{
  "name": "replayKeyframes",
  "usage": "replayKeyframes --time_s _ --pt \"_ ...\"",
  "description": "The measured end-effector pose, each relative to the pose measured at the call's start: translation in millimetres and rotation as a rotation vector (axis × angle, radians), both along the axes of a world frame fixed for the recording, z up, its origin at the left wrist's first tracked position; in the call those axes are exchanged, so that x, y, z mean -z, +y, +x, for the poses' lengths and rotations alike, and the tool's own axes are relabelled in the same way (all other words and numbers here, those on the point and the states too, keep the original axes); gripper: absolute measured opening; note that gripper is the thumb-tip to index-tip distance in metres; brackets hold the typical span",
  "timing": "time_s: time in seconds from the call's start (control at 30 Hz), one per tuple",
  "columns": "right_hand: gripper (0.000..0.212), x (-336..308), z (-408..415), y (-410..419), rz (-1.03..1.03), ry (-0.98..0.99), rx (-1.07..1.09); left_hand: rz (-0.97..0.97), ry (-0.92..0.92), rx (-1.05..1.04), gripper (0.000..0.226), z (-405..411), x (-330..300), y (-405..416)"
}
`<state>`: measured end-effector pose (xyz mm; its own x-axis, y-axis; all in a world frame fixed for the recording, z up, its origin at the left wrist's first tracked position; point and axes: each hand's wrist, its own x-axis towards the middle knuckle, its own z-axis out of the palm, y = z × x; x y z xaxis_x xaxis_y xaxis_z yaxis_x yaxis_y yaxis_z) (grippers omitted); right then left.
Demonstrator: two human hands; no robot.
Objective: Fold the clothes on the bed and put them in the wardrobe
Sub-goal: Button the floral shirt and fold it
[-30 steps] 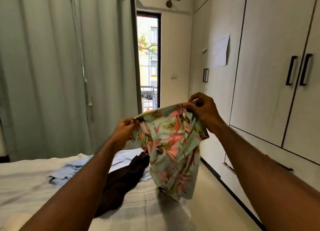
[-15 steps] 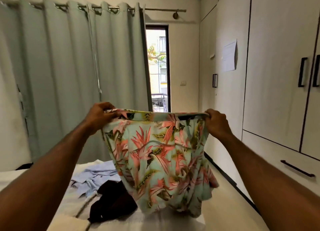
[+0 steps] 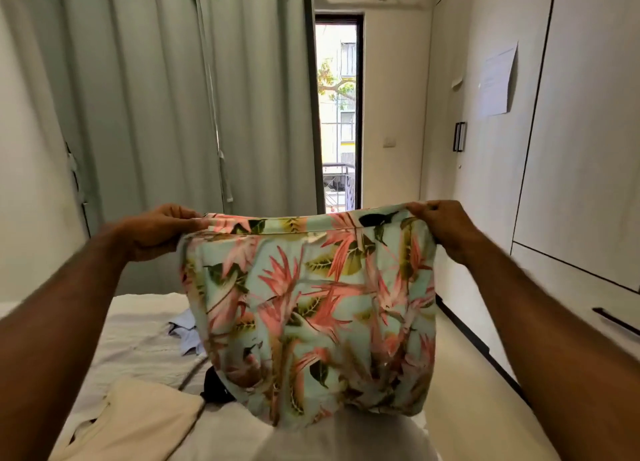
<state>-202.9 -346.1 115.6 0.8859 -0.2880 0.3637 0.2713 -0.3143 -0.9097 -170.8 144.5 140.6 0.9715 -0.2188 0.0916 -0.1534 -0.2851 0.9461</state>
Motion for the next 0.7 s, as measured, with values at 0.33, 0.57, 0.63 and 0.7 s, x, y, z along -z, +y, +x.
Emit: replayKeyframes --time_s 0.33,0.57,0.63,0.7 --pt "0.015 294.1 -67.4 153.5 -0.116 0.103 0.087 -0.077 -0.149 -0.497 0.012 -106.0 296.8 -208.9" --pt "0.03 388.4 -138.1 149.2 0.334 0.539 0.036 -0.634 0.472 -0.568 0.025 -174.1 398.4 -250.4" --pt "0.025 386.0 -138.1 139.0 0.336 0.529 0.019 -0.723 0.584 -0.582 0.03 -167.0 400.4 -255.6" --pt "0.017 381.8 -140.8 134.6 0.401 0.502 -0.011 -0.646 0.538 -0.545 0.024 -165.4 399.8 -261.4"
